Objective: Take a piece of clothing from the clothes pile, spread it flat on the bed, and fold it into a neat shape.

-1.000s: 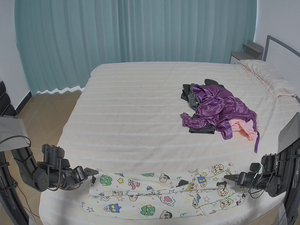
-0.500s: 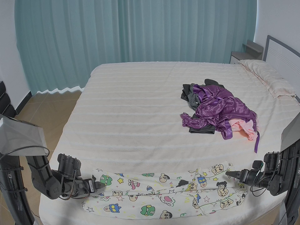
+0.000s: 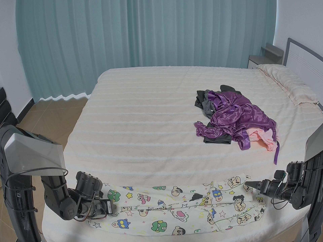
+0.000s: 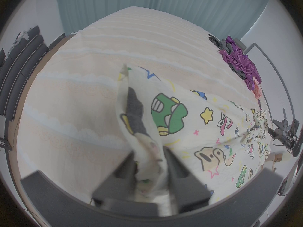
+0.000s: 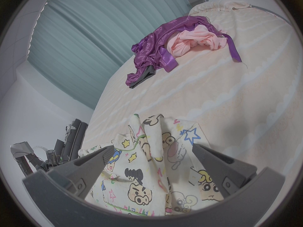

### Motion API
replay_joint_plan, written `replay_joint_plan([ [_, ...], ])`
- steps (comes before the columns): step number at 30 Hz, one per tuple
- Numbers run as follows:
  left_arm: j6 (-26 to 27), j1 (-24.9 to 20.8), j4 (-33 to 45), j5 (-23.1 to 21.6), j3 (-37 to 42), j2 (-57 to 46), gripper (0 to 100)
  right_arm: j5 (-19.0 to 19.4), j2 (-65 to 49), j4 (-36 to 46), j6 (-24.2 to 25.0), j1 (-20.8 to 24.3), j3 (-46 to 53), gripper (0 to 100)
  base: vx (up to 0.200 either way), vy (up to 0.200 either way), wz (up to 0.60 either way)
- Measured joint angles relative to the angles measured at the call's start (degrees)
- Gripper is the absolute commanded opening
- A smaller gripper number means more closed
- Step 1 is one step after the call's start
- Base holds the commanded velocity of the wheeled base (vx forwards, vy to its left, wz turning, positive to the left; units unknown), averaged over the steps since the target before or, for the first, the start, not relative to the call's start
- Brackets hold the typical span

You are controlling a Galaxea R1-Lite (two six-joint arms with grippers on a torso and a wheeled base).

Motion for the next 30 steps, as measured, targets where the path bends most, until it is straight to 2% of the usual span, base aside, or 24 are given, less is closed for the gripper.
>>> replay_joint_plan([
  [6, -0.01, 0.74, 1.41, -0.06, 0.18, -1.65, 0, 0.45, -0.16, 0.02, 0.06, -0.02, 0.09, 100, 0.000, 0.000, 0.00],
  [14, 0.55, 4.25, 9.67, -0.29, -1.08, -7.61, 0, 0.60, -0.20, 0.02, 0.09, -0.11, 0.12, 100, 0.000, 0.000, 0.00],
  [22, 5.90, 13.15, 19.54, -2.51, -4.00, -14.82, 0, 0.95, -0.11, 0.00, 0.09, -0.44, 0.04, 100, 0.000, 0.000, 0.00],
  [30, 11.26, 24.42, 32.27, -6.38, -9.84, -21.82, 0, 1.50, 0.05, 0.00, 0.09, -1.22, -0.11, 100, 0.000, 0.000, 0.00],
])
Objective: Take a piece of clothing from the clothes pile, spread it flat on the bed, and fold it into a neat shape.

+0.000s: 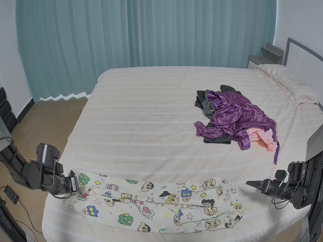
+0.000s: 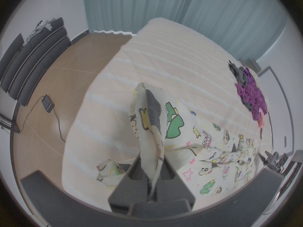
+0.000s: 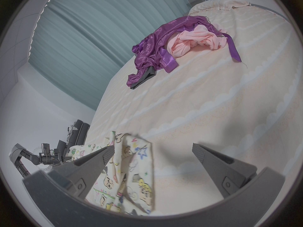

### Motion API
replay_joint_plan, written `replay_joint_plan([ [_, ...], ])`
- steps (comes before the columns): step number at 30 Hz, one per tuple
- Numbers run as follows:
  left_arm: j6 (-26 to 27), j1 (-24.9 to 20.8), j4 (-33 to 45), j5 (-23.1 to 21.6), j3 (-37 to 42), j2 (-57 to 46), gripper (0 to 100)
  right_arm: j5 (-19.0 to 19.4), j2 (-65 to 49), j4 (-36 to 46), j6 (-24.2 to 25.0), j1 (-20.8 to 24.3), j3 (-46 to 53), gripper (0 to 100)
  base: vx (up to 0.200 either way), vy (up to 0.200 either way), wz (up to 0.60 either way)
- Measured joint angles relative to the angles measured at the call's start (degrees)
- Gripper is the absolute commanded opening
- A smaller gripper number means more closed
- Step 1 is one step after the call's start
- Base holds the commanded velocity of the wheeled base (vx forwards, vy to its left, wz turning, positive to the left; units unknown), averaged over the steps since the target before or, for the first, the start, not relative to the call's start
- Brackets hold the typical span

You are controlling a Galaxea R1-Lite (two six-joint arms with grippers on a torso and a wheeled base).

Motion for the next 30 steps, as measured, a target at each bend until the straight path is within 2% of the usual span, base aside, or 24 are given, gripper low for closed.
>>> replay_joint_plan([
  [3, 2.06, 5.12, 4.28, -1.78, -3.28, -2.38, 0, 0.06, 0.01, 0.00, 0.00, -0.13, -0.02, 100, 0.000, 0.000, 0.00],
  [8, 5.64, 11.57, 6.49, -2.65, -7.36, -4.46, 0, 0.11, 0.04, 0.00, 0.00, -0.24, -0.05, 100, 0.000, 0.000, 0.00],
  [11, 6.30, 13.23, 7.14, -2.45, -8.61, -5.33, 0, 0.16, 0.06, 0.02, 0.00, -0.29, -0.05, 100, 0.000, 0.000, 0.00],
  [14, 6.25, 12.73, 8.92, -1.34, -9.07, -6.45, 0, 0.20, 0.09, 0.00, 0.00, -0.29, -0.05, 100, 0.000, 0.000, 0.00],
  [20, 3.45, 6.23, 12.76, 4.01, -9.29, -8.85, 0, 0.20, 0.12, 0.00, 0.00, -0.29, -0.05, 100, 0.000, 0.000, 0.00],
  [24, -1.88, -2.40, 13.89, 7.47, -9.37, -10.73, 0, 0.17, 0.15, 0.00, 0.00, -0.29, -0.05, 100, 0.000, 0.000, 0.00],
  [30, -11.00, -18.21, 14.70, 14.49, -9.87, -12.65, 0, 0.20, 0.15, 0.00, 0.00, -0.29, -0.05, 100, 0.000, 0.000, 0.00],
])
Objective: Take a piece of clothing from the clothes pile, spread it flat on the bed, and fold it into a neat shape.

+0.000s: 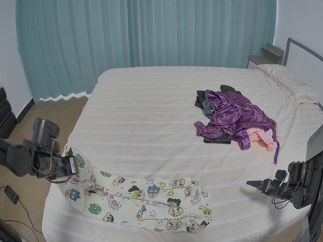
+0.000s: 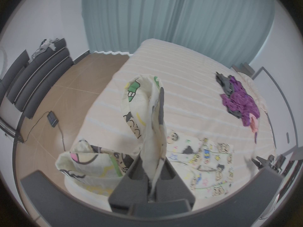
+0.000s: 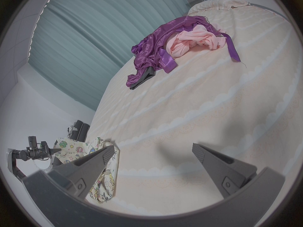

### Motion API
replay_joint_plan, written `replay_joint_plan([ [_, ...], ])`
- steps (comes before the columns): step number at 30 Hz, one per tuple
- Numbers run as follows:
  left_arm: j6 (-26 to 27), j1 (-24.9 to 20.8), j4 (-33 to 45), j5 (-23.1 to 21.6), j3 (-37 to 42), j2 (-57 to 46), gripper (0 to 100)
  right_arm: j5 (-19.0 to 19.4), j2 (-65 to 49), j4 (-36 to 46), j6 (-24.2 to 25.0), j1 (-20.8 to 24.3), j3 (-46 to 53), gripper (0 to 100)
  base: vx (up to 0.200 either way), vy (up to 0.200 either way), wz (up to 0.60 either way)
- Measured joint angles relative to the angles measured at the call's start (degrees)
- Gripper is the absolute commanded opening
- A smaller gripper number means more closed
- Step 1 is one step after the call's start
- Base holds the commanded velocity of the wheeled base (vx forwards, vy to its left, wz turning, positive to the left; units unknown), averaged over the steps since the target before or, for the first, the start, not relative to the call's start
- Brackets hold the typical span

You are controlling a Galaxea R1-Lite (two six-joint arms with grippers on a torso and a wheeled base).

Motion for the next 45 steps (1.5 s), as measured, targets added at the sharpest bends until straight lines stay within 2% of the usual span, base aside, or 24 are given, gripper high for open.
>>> replay_joint_plan([
  [9, -15.25, -23.09, 0.41, 6.13, -6.03, 4.63, 0, -0.04, 0.05, -0.02, -0.06, 0.05, -0.09, 100, 0.000, 0.000, 0.00],
  [13, -19.30, -30.93, 0.40, 7.16, -10.14, 9.64, 0, -0.06, 0.11, 0.00, -0.11, 0.05, -0.24, 100, 0.000, 0.000, 0.00],
  [17, -21.30, -36.39, -0.17, 7.40, -12.21, 12.74, 0, -0.09, 0.30, 0.00, -0.30, 0.07, -0.46, 100, 0.000, 0.000, 0.00],
  [26, -22.11, -42.50, -5.94, 5.27, -13.95, 15.54, 0, -0.17, 0.88, 0.00, -0.72, 0.27, -0.52, 100, 0.000, 0.000, 0.00],
  [37, -21.96, -43.91, -14.43, 5.40, -14.42, 17.91, 0, -0.20, 1.05, 0.00, -0.71, 0.33, -0.57, 100, 0.000, 0.000, 0.00],
  [38, -21.96, -43.91, -14.68, 5.40, -14.49, 18.25, 100, -0.17, 1.05, 0.00, -0.71, 0.38, -0.57, 100, 0.000, 0.000, 0.00],
  [45, -22.59, -43.87, -14.95, 5.60, -15.17, 19.65, 100, -0.17, 1.05, 0.02, -0.68, 0.44, -0.55, 100, 0.000, 0.000, 0.00],
])
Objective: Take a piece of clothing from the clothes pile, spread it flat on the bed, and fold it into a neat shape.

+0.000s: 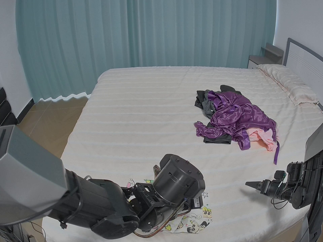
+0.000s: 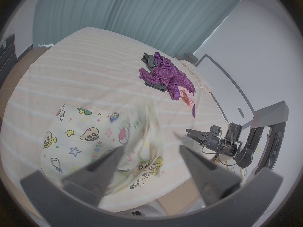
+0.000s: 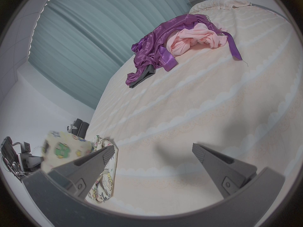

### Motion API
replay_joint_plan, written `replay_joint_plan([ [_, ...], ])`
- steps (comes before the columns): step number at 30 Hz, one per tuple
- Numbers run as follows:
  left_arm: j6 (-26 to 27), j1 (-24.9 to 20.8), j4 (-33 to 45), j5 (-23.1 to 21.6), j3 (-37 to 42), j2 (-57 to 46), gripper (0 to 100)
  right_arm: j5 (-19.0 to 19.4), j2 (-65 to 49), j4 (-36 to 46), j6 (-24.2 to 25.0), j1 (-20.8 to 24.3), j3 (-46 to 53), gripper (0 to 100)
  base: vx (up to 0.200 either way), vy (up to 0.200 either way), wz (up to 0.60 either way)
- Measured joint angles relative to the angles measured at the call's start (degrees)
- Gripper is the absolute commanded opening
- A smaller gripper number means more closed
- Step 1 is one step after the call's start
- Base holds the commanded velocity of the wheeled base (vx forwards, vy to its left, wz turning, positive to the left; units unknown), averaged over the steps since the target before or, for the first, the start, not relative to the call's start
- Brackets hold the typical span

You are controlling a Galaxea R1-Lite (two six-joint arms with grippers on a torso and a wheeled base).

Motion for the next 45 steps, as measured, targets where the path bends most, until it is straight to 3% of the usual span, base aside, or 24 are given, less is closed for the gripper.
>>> replay_joint_plan([
  [12, -1.80, 1.26, 0.24, 0.05, 2.95, -4.91, 100, 0.06, -0.02, -0.02, 0.41, 0.46, 0.18, 100, 0.000, 0.000, 0.00],
  [18, -4.95, 8.66, -0.17, -4.08, 11.52, -9.68, 100, -0.22, -0.89, -0.02, 1.74, 2.73, 0.77, 100, -0.133, 0.000, 0.00],
  [24, -9.33, 14.58, -7.31, -10.73, 23.13, -13.53, 100, -4.77, -3.41, -0.02, 9.50, 10.20, 0.72, 100, -0.200, 0.000, 0.00],
  [28, -10.83, 17.62, -17.25, -15.26, 30.21, -14.60, 100, -10.97, -4.94, 0.05, 14.36, 18.44, -1.90, 100, 0.000, 0.000, 0.00],
  [32, -11.52, 20.53, -23.63, -18.63, 34.68, -13.68, 100, -13.93, -5.57, 0.35, 17.02, 25.28, -7.67, 100, 0.000, 0.000, 0.00],
  [40, -11.65, 25.38, -34.00, -24.19, 39.42, -9.53, 100, -16.69, -4.35, 3.58, 21.83, 33.59, -20.08, 100, 0.000, 0.000, 0.00],
  [45, -11.52, 26.60, -37.10, -25.23, 40.94, -6.75, 100, -15.85, -1.13, 4.88, 23.94, 37.58, -26.08, 100, 0.000, 0.000, 0.00],
])
